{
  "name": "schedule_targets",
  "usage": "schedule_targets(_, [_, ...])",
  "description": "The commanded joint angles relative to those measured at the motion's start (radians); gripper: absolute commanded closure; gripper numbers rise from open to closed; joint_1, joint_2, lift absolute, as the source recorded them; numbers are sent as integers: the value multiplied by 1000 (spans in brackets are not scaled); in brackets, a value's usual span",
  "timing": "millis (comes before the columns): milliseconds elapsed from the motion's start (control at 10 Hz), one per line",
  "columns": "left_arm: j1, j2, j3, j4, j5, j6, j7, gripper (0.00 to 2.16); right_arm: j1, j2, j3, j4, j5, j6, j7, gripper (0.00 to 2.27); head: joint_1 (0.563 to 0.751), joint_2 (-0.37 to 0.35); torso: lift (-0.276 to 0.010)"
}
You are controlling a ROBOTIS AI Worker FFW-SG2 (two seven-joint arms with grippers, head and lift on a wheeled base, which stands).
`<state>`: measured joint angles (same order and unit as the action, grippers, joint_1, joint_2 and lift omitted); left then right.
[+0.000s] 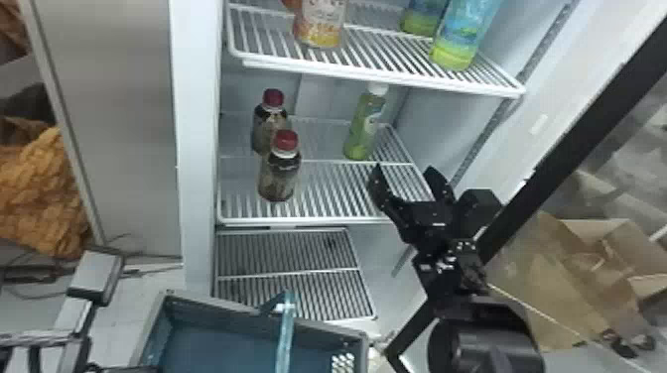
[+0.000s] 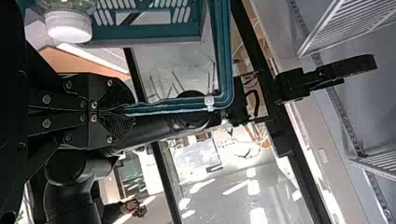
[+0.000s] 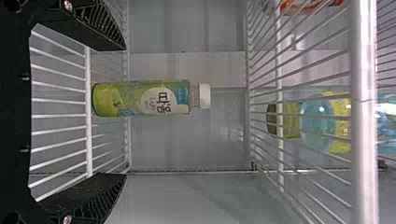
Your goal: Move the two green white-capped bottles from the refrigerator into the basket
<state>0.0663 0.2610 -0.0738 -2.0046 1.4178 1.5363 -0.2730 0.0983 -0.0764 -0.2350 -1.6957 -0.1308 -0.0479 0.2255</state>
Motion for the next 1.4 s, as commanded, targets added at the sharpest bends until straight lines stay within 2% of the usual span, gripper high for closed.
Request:
schedule_targets(0, [-3, 0, -2, 1, 0, 0, 0, 1161, -49, -10, 10, 80, 3, -36, 0, 65, 695, -350, -263])
schedule_targets(200, [-3, 1, -4, 1, 0, 0, 0, 1161, -108, -23, 48, 163, -1, -70, 0, 64, 695, -350, -263])
schedule_targets(1300, [-17, 0, -14, 1, -4, -5, 1, 1161, -378, -57, 127, 467, 7, -85, -46, 51, 695, -350, -263])
